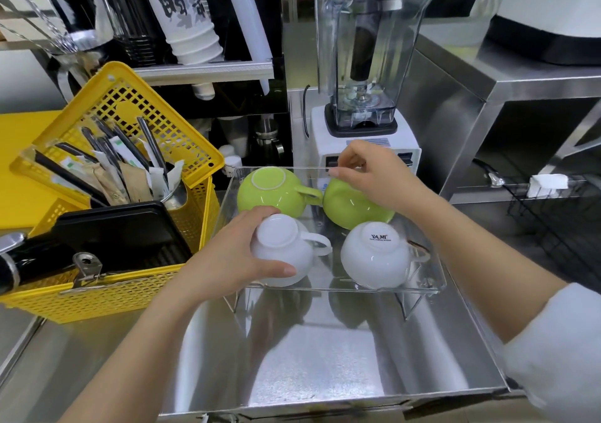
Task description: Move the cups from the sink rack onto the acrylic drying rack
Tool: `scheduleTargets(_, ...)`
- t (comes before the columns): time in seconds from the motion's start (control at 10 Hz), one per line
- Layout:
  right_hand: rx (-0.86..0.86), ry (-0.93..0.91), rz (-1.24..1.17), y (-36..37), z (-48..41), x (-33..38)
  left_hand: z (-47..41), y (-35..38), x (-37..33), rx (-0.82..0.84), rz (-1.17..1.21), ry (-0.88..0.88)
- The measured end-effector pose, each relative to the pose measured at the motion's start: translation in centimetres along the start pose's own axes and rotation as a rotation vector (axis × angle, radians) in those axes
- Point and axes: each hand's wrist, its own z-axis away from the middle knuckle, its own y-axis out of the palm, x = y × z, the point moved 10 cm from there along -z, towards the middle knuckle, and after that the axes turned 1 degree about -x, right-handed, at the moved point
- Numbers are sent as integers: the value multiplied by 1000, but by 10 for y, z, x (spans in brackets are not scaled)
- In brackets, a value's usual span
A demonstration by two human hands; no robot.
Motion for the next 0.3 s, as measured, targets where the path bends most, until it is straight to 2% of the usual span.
scheduleTargets(0.2, -47, 58, -47, -18, 18, -15, 2, -2, -4, -38, -47, 18)
scheduleTargets(0.3, -116, 61, -70, -33, 25, -16, 9, -20, -12, -125, -55, 49)
